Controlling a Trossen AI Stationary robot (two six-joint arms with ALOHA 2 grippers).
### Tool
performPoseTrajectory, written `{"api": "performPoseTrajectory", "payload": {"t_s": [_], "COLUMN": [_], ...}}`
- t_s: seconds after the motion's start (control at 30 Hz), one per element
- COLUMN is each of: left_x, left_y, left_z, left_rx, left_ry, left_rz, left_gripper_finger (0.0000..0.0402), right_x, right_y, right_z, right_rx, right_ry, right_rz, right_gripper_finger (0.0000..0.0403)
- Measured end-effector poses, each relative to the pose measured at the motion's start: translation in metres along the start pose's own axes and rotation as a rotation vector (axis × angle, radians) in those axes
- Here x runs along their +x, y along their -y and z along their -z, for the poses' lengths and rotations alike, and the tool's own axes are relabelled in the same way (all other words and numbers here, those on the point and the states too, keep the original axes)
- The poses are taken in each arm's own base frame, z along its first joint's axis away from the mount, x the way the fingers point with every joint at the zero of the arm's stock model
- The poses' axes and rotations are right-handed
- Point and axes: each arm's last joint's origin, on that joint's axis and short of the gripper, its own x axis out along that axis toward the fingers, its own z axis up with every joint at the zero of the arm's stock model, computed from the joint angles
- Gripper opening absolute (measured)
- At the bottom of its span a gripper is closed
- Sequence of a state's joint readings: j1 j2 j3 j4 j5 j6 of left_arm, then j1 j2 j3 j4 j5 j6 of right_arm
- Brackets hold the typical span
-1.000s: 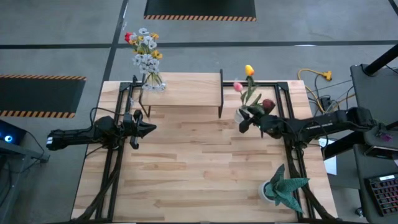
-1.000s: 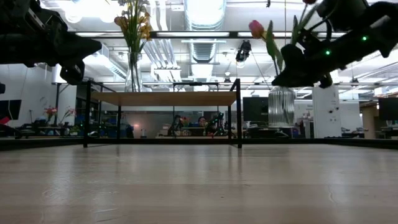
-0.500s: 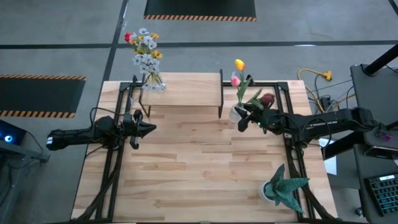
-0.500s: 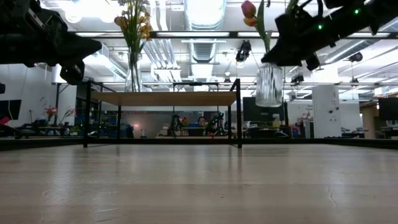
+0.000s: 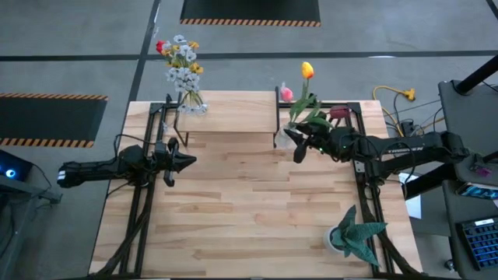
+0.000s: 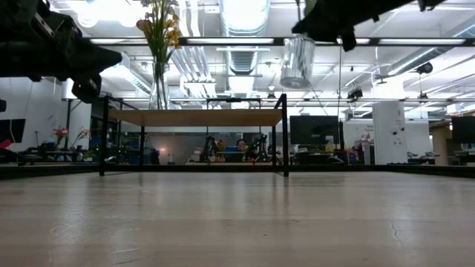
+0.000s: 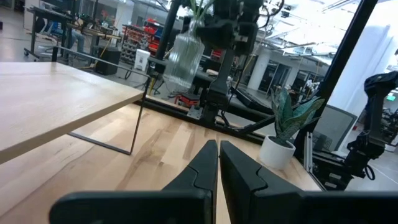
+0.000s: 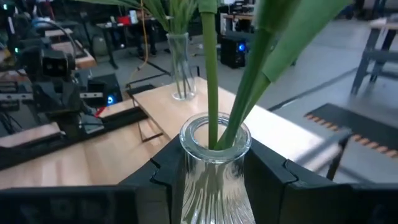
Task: Pick and place flowers into a vace then onto a shelf
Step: Put the transparent vase on the shelf
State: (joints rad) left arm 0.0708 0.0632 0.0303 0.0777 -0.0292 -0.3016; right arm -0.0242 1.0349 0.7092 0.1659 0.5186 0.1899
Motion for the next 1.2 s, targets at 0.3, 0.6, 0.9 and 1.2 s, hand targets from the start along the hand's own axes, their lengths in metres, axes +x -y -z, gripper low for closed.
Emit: {"api": "performPoseTrajectory", "payload": {"t_s": [0.3, 0.6, 0.9, 1.2], "left_x": [0.001, 0.001, 0.001, 0.001], "left_y": [0.000, 0.000, 0.000, 0.000], "left_z": [0.001, 0.001, 0.001, 0.001], "left_rx": [0.000, 0.001, 0.001, 0.001], "left_ry": [-0.010, -0.010, -0.010, -0.010], "left_rz": [-0.002, -0.002, -0.002, -0.002], "left_gripper_finger": [0.0001, 0.0001, 0.0001, 0.0001], "right_x": [0.047, 0.116, 0.169, 0.187], "right_y": [-0.019, -0.009, -0.002, 0.008], "right_z": [-0.022, -0.028, -0.029, -0.031], "right_rx": [-0.137, -0.138, -0.160, -0.123], "right_ry": [-0.016, -0.019, -0.032, -0.027], "right_rz": [0.033, 0.125, 0.146, 0.182], "right_gripper_finger": [0.0114, 0.0114, 0.0114, 0.0115]}}
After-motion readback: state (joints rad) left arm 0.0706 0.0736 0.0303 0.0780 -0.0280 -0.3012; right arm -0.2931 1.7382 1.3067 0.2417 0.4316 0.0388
